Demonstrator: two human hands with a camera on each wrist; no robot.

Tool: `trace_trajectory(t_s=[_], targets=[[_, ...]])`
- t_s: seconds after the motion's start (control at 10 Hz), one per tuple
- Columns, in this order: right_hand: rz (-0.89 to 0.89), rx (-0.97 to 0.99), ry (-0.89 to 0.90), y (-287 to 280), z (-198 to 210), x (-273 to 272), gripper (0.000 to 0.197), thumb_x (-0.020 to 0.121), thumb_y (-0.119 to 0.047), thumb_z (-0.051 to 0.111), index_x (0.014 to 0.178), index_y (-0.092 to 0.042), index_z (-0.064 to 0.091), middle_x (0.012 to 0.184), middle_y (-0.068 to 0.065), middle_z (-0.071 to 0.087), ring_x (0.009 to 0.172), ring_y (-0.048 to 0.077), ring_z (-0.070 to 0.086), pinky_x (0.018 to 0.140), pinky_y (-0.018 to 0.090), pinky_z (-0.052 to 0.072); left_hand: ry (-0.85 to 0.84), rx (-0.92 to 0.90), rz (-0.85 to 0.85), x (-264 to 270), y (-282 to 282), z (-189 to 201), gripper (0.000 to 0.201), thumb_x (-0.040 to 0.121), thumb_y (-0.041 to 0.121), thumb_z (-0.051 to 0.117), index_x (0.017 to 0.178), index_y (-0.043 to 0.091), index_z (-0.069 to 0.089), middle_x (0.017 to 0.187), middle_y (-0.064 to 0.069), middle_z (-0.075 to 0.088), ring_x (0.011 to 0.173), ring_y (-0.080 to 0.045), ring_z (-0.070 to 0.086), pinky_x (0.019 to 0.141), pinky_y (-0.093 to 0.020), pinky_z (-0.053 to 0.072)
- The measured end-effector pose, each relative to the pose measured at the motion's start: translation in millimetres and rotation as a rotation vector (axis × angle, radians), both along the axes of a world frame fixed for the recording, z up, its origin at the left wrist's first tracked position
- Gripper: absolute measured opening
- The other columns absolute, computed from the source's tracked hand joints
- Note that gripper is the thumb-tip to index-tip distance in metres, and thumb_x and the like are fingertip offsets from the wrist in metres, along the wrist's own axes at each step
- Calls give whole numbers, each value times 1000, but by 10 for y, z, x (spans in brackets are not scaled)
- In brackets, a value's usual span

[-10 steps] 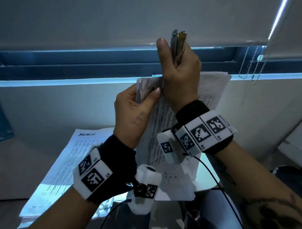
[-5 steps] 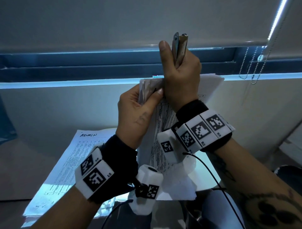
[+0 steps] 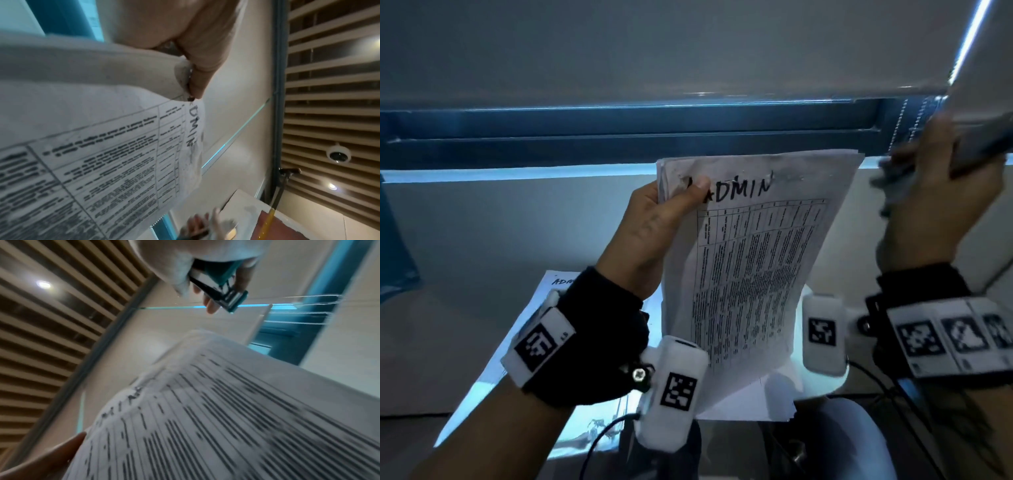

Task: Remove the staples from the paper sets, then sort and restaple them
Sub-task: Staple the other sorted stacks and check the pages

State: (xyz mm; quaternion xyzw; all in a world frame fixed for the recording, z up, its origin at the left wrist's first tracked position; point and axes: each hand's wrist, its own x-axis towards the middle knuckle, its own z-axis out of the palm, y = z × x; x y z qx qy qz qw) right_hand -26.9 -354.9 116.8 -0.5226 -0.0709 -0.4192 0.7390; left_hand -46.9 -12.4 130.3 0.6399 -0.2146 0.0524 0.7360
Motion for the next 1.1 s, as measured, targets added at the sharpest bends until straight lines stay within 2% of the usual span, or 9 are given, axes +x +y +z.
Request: trace_trajectory(t_s=[0.1, 0.3, 0.4, 0.5, 0.6, 0.7, 0.8, 1.0, 1.1], targets=[[-203, -53, 22, 842, -449, -111, 7, 89, -24, 55, 84, -26, 51, 64, -12, 58, 52, 3, 52, 47, 18, 43, 72, 12, -34, 41, 73, 27, 18, 93, 18, 49, 86, 12, 64, 74, 2, 72, 67, -10, 68, 58, -20, 53], [263, -229, 507, 1218, -806, -154, 14, 92, -20, 51, 79, -14, 53, 51, -8, 54, 45, 5, 49, 46, 19, 43, 79, 9, -11, 113, 137, 52, 19, 93, 15, 49, 82, 11, 64, 70, 3, 72, 63, -9, 67, 57, -18, 53], [354, -271, 536, 1311, -824, -99, 12, 90, -10, 55, 78, -11, 52, 51, -6, 53, 44, 7, 48, 45, 20, 41, 100, -26, 37, 217, 247, 84, 18, 92, 13, 49, 83, 11, 64, 70, 2, 72, 63, -10, 67, 59, -19, 53], [267, -231, 494, 1343, -754, -64, 15, 87, -4, 58, 74, -10, 52, 49, -7, 52, 41, 6, 46, 42, 17, 41, 106, 13, 70, 295, 359, 6, 14, 88, 19, 54, 93, 11, 64, 81, 3, 73, 73, -11, 68, 66, -22, 55], [174, -140, 442, 1356, -702, -28, 18, 86, -3, 59, 72, -11, 51, 46, -8, 50, 40, 8, 45, 43, 18, 41, 155, 162, 41, 339, 462, -264, 37, 74, 26, 70, 107, 10, 63, 92, 1, 73, 79, -10, 69, 66, -25, 57], [130, -97, 441, 1375, -581, -8, 17, 86, -4, 60, 74, -10, 49, 41, -10, 48, 38, 8, 43, 42, 17, 38, 242, 322, -6, 370, 505, -543, 34, 68, 26, 75, 98, 13, 64, 84, 3, 74, 73, -7, 68, 70, -27, 55], [178, -111, 494, 1419, -447, -7, 17, 86, -5, 61, 72, -8, 51, 41, -7, 47, 36, 8, 42, 40, 16, 37, 200, 227, 48, 421, 544, -624, 12, 81, 5, 64, 92, 10, 65, 73, 6, 73, 65, -4, 68, 61, -20, 55], [422, -481, 889, 1602, -732, 12, 9, 87, -10, 62, 88, -5, 55, 65, 4, 62, 38, 7, 47, 37, 15, 37, 302, 171, 95, 596, 1242, -615, 44, 38, 15, 91, 79, 10, 74, 74, -3, 74, 64, -13, 70, 55, -21, 55], [467, -626, 1036, 1709, -1070, 10, 17, 90, -12, 59, 98, 2, 55, 79, 9, 59, 49, 8, 46, 38, 11, 39, 452, 205, 207, 697, 1732, -804, 28, 55, 4, 82, 79, 4, 67, 63, -5, 71, 54, -11, 68, 54, -21, 55]])
